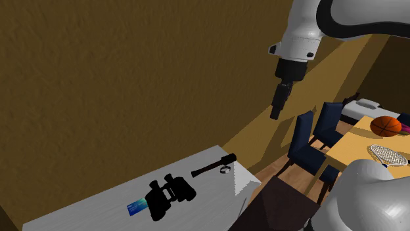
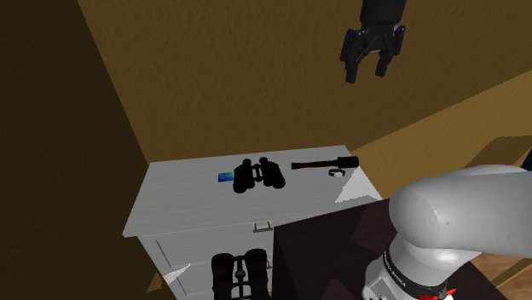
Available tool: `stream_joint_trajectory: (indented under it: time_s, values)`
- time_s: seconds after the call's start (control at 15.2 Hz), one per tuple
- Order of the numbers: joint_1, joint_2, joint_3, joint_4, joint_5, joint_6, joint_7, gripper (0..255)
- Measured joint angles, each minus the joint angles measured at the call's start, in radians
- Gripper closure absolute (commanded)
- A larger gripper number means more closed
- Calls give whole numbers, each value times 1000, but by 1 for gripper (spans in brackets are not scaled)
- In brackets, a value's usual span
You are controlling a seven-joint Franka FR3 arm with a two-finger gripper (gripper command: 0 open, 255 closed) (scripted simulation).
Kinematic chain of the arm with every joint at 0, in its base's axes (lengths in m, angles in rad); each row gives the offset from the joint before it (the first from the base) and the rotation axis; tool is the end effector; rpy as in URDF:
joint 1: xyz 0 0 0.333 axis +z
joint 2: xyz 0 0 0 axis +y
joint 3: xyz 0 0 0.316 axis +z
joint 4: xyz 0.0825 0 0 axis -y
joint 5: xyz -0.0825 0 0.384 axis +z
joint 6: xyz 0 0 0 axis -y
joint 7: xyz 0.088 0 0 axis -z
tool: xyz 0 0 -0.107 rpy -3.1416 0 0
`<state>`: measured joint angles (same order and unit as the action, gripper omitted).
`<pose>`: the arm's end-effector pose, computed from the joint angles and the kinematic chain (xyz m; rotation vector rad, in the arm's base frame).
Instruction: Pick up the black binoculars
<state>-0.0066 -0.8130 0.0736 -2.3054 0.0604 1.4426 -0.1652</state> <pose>0.2852 0.0345 0.6102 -3.1129 -0.3344 0.0795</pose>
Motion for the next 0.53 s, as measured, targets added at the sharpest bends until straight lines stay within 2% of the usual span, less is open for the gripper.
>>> stream_joint_trajectory:
  time_s: [0.13, 0.53]
  values:
    - [1, 2, 7, -14, 4, 17, 7, 0]
    - [5, 83, 68, -112, 26, 211, 61, 0]
